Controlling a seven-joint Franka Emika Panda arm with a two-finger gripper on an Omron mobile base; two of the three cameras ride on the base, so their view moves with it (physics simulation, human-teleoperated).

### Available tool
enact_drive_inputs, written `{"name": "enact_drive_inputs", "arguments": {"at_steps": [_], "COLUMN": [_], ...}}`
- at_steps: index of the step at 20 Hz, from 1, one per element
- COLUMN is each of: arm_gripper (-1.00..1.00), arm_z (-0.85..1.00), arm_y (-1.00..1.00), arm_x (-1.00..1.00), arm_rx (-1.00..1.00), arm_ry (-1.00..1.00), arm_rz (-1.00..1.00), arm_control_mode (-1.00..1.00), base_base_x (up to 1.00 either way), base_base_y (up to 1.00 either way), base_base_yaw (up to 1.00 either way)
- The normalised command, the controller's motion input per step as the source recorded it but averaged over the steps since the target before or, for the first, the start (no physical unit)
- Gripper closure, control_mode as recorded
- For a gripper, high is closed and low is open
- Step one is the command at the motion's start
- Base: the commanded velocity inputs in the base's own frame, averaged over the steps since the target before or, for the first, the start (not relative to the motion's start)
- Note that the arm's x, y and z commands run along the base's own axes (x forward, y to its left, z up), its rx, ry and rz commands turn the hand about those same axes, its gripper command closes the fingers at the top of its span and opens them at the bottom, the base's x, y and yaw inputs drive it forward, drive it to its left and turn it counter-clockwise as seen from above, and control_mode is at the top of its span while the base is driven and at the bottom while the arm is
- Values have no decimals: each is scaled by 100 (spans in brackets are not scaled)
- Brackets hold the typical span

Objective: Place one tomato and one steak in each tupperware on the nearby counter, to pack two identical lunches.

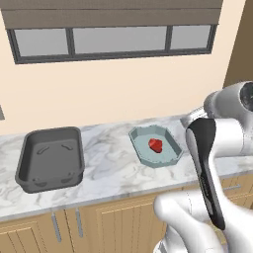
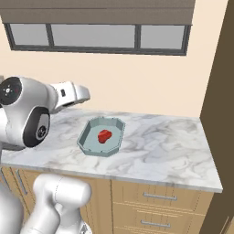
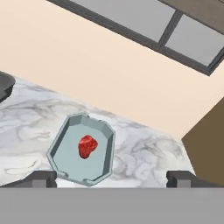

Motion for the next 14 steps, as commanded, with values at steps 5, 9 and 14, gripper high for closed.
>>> {"name": "enact_drive_inputs", "arguments": {"at_steps": [5,9,14], "arm_gripper": [-100,-100,-100], "arm_z": [-30,-53,-6], "arm_y": [32,19,0], "arm_x": [-85,-56,0], "arm_rx": [-6,-2,0], "arm_ry": [6,-4,-16], "arm_rz": [25,20,0], "arm_control_mode": [-100,-100,100], "base_base_x": [0,0,0], "base_base_y": [0,0,0], "base_base_yaw": [0,0,-1]}}
